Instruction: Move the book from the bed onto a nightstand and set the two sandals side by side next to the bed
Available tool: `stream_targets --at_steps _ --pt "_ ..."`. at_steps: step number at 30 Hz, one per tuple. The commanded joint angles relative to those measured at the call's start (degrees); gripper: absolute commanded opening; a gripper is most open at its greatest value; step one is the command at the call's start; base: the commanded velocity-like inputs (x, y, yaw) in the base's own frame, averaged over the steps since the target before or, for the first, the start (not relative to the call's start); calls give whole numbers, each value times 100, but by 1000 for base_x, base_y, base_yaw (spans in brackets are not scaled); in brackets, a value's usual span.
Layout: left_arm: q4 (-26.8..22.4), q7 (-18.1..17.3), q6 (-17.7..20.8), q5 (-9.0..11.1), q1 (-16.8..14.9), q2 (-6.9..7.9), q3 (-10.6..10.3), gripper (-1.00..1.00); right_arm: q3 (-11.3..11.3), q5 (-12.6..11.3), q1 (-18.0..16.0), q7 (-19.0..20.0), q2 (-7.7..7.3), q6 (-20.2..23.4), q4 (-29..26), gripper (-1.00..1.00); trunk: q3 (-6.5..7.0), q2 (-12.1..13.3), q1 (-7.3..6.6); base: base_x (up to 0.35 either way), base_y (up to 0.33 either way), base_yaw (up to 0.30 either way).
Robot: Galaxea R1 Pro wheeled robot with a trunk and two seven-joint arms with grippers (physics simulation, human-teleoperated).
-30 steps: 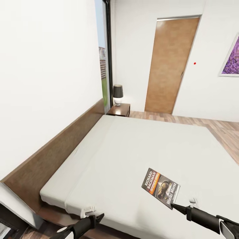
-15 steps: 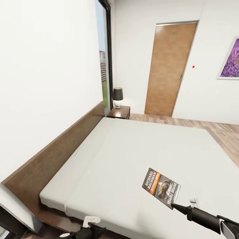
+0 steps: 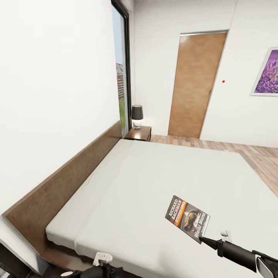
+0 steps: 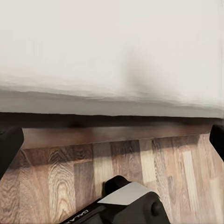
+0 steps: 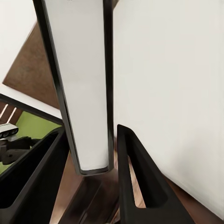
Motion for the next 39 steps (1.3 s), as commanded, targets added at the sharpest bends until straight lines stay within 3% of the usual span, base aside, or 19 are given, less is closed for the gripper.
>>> stream_targets --at_steps 1,15,29,35,39 --pt "8 -12 -37 43 -5 1 -51 100 2 -24 -4 19 -1 58 2 -100 2 -6 1 0 0 0" --pt "10 -6 -37 45 -5 -10 -53 100 5 -24 -4 0 21 62 26 -100 130 -6 1 0 0 0" --pt "10 -6 -37 45 -2 -37 -53 100 -20 -50 -4 9 -31 143 149 -100 143 -6 1 0 0 0" --pt "10 -6 -37 45 -4 -37 -53 100 -27 -66 -4 24 -37 100 856 -100 144 -6 1 0 0 0" --pt "10 -6 -37 45 -3 -37 -53 100 -13 -66 -4 32 -30 65 1015 -100 167 -6 1 0 0 0"
